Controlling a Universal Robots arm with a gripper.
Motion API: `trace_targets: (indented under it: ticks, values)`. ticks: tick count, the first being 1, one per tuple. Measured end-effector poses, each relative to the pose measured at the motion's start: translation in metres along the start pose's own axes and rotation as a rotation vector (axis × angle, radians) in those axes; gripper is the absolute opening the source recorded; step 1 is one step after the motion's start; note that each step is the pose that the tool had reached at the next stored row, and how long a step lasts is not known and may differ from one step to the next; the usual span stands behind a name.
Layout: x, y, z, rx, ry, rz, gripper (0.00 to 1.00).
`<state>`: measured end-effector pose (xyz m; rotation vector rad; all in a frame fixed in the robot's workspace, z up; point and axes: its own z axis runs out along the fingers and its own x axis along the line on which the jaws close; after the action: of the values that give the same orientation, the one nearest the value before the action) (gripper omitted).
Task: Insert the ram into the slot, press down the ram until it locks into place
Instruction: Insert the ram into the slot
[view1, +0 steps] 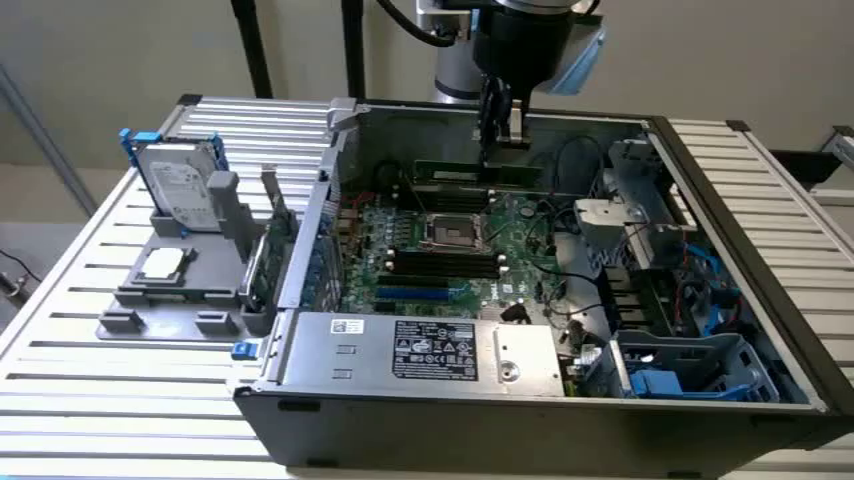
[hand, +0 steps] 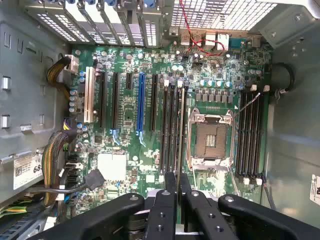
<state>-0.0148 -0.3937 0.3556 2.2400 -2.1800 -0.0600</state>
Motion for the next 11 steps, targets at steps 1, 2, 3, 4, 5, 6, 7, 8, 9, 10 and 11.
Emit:
trace_targets:
  ticks: [1,2,3,4,5,6,7,8,9,10,11]
  values:
    - [0.0000,0.0000,0.0000,0.0000,0.0001,0.000,0.14]
    - [0.0000,0.0000,0.0000,0.0000,0.0000,0.000,0.14]
    - [0.0000,0.0000,0.0000,0.0000,0.0000,0.000,0.14]
    - [0.0000,0.0000,0.0000,0.0000,0.0000,0.000,0.14]
    - [0.0000,0.0000,0.0000,0.0000,0.0000,0.000,0.14]
    - [0.0000,0.0000,0.0000,0.0000,0.0000,0.000,0.14]
    - [0.0000,0.0000,0.0000,0.0000,0.0000,0.000,0.14]
    - [0.0000,0.0000,0.0000,0.0000,0.0000,0.000,0.14]
    - [0.0000,0.0000,0.0000,0.0000,0.0000,0.000,0.14]
    - [0.0000,0.0000,0.0000,0.0000,0.0001,0.000,0.14]
    - [0.0000,0.0000,0.0000,0.0000,0.0001,0.000,0.14]
